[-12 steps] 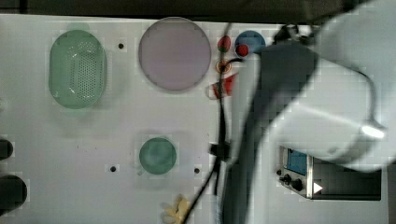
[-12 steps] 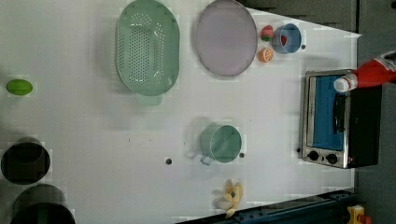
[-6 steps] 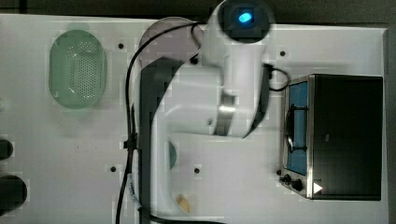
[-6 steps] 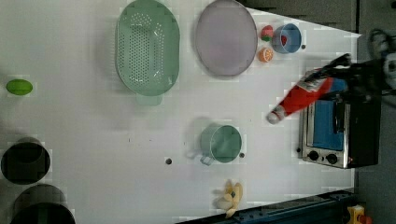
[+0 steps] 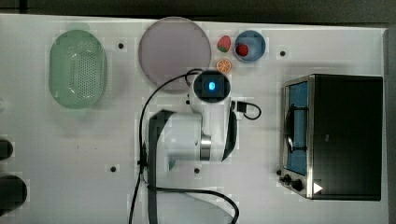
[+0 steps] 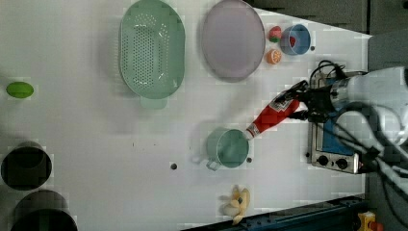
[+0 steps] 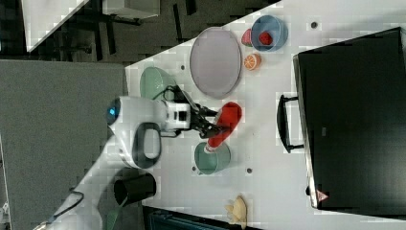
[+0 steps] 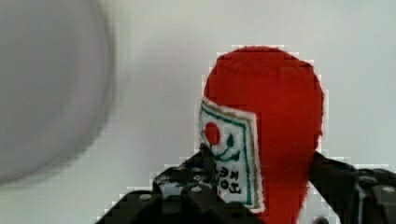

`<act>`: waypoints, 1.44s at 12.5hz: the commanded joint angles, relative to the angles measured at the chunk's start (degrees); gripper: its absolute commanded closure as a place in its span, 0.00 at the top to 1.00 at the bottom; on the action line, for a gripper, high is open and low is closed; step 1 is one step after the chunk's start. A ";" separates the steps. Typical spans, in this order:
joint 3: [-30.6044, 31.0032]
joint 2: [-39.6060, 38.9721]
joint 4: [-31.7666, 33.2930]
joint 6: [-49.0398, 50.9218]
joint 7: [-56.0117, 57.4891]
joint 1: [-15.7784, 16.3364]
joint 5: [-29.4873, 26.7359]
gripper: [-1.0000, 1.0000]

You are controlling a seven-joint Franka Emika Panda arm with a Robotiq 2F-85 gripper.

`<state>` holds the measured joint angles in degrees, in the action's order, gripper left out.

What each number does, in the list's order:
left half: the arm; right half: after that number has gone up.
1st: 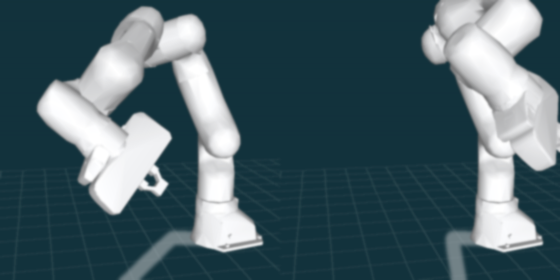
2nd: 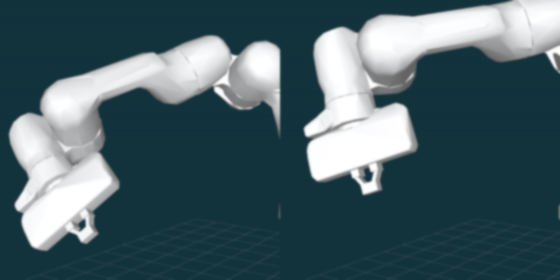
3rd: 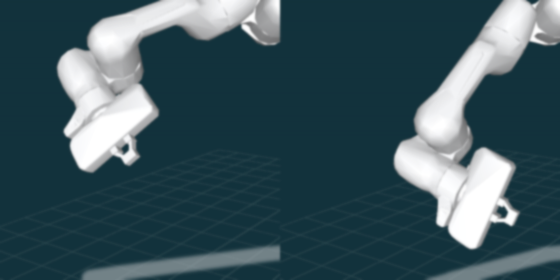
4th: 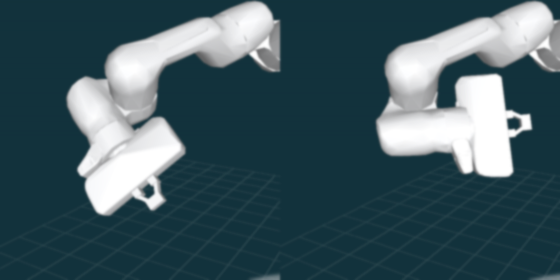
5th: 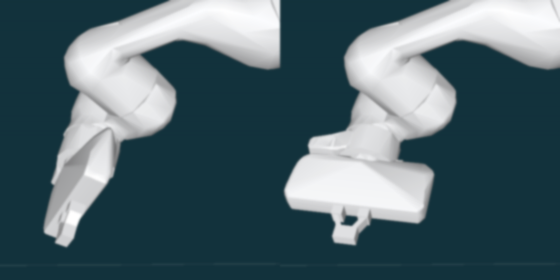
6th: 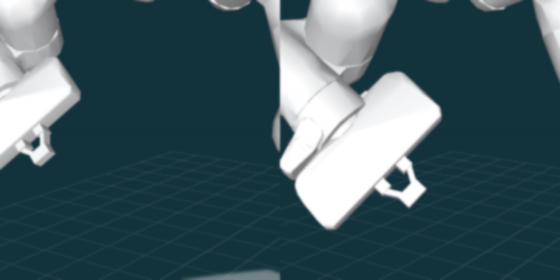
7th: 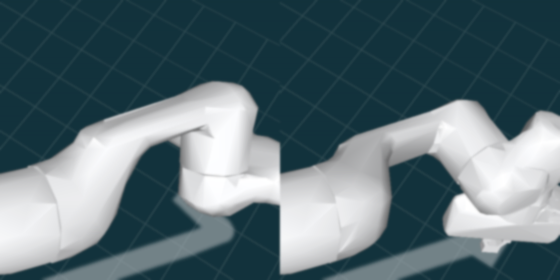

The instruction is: Pick Ketchup from oven and place it on table.

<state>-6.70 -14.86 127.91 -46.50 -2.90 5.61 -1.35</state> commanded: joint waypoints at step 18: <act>-2.50 9.00 -30.55 29.68 -3.22 -0.38 -0.17 1.00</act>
<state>-9.28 -11.27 102.11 -20.67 -4.71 4.83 -0.69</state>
